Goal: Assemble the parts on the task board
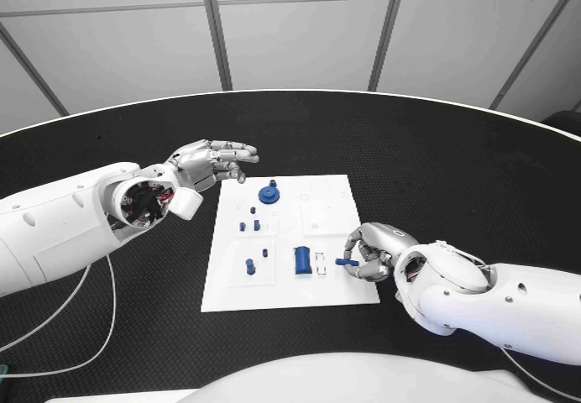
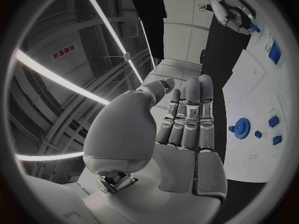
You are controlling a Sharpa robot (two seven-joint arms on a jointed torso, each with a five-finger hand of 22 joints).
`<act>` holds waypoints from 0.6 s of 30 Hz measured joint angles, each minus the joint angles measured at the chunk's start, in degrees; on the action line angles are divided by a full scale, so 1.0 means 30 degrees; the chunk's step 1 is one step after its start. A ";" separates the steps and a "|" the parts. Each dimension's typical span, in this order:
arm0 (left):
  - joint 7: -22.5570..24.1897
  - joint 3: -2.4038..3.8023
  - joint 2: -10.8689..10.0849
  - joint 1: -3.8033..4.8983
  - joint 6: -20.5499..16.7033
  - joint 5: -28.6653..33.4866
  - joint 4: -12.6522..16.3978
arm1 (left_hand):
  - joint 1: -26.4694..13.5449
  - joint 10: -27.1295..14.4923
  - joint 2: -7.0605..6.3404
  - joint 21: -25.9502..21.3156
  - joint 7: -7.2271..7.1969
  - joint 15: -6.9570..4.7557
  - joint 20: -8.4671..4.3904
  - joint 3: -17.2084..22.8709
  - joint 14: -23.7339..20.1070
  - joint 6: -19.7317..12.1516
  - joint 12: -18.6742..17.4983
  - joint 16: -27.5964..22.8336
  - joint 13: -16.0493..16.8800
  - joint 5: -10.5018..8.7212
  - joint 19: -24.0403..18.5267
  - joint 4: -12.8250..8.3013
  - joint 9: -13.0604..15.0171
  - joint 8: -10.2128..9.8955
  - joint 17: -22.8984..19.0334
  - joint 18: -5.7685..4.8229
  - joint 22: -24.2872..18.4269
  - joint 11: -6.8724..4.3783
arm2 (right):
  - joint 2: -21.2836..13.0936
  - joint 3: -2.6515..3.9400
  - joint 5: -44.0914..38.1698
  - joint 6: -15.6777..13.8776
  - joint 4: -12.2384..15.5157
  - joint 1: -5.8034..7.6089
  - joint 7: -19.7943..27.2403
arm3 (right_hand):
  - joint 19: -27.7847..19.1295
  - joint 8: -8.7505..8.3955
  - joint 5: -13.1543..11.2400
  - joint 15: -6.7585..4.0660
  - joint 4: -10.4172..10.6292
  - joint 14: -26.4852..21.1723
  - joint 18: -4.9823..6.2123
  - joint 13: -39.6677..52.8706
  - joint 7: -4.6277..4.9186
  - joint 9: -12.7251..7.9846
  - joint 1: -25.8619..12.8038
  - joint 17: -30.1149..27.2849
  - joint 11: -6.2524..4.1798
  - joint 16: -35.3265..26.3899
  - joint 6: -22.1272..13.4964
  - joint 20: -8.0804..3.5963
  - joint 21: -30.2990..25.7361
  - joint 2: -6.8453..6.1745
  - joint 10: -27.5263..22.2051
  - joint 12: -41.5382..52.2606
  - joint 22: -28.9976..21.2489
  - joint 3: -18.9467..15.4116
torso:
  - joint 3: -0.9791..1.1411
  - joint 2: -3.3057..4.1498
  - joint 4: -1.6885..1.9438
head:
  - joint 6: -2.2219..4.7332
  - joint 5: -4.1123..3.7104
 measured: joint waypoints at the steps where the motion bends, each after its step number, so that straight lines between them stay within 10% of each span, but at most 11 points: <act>1: 0.0000 0.0000 -0.0005 0.0000 -0.0002 0.0000 0.0000 | 0.0000 0.0000 0.0000 0.0000 0.0000 0.0000 0.0000 0.0000 0.0000 0.0000 0.0000 0.0000 0.0000 0.0000 0.0000 0.0000 0.0000 0.0000 0.0000 0.0000 0.0000 0.0000 | 0.0066 0.0011 0.0129 -0.0010 -0.0035 0.0005 0.0006 | -0.0001 0.0000 0.0004 0.0000 0.0001 0.0000 -0.0001 0.0000 0.0000 0.0001 -0.0023 0.0000 0.0000 0.0000 0.0000 0.0000 0.0036 0.0021 0.0000 0.0000 0.0000 0.0000 | 0.0002 0.0002 0.0004 | 0.0002 0.0027; 18: -0.0004 0.0000 0.0063 0.0003 -0.0003 0.0002 0.0005 | 0.0000 -0.0001 0.0000 0.0000 0.0000 0.0000 0.0000 0.0000 0.0000 0.0000 0.0000 0.0000 -0.0014 0.0000 0.0000 -0.0001 -0.0003 0.0000 0.0001 0.0000 0.0003 0.0000 | 0.2092 0.0075 0.1382 0.0398 -0.1817 0.0046 0.0157 | -0.0028 0.0408 -0.0328 -0.0186 0.0824 0.0053 0.0000 -0.0003 -0.0077 0.0652 -0.2083 -0.0001 -0.0185 0.0000 -0.0068 -0.0111 0.0033 -0.0182 0.0049 0.0146 0.0000 0.0071 | 0.0013 0.0022 0.0027 | 0.0035 0.0066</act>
